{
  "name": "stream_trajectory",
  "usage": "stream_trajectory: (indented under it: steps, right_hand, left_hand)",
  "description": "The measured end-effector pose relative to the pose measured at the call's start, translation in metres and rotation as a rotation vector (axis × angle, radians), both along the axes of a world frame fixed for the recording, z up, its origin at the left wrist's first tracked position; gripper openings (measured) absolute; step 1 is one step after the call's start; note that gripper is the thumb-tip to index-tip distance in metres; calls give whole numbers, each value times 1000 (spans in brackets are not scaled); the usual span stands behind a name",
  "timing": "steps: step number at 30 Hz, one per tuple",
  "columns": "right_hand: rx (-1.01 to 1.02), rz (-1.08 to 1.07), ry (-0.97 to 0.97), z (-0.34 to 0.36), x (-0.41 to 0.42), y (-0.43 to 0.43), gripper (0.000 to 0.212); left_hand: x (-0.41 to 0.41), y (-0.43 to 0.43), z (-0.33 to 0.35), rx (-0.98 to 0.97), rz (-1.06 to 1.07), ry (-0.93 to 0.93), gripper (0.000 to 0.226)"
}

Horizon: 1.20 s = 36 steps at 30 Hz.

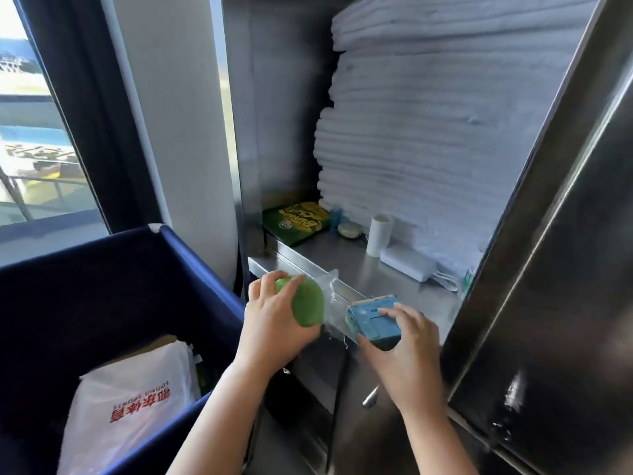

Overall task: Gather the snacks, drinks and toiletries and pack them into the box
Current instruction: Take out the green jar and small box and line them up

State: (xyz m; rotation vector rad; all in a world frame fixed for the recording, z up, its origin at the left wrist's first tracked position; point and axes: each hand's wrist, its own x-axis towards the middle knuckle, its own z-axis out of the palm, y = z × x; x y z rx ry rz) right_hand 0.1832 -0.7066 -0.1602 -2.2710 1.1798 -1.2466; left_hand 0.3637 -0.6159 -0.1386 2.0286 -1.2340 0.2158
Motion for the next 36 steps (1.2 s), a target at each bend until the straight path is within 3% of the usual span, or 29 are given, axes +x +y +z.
stream_trajectory:
  steps: [8,15,25,36]
  right_hand:
    - [33,-218,57,-10,81,-93,47]
    - [109,-350,36,-21,105,-128,45]
    - [47,-379,53,-37,106,-127,44]
    - [-51,-460,265,-23,113,-124,53]
  left_hand:
    - [98,-134,-1,101,-192,-63,85]
    - [129,-218,-12,173,-360,-44,83]
    - [130,-235,-33,185,-407,-70,77]
    - [138,-236,-35,206,-490,-201,77]
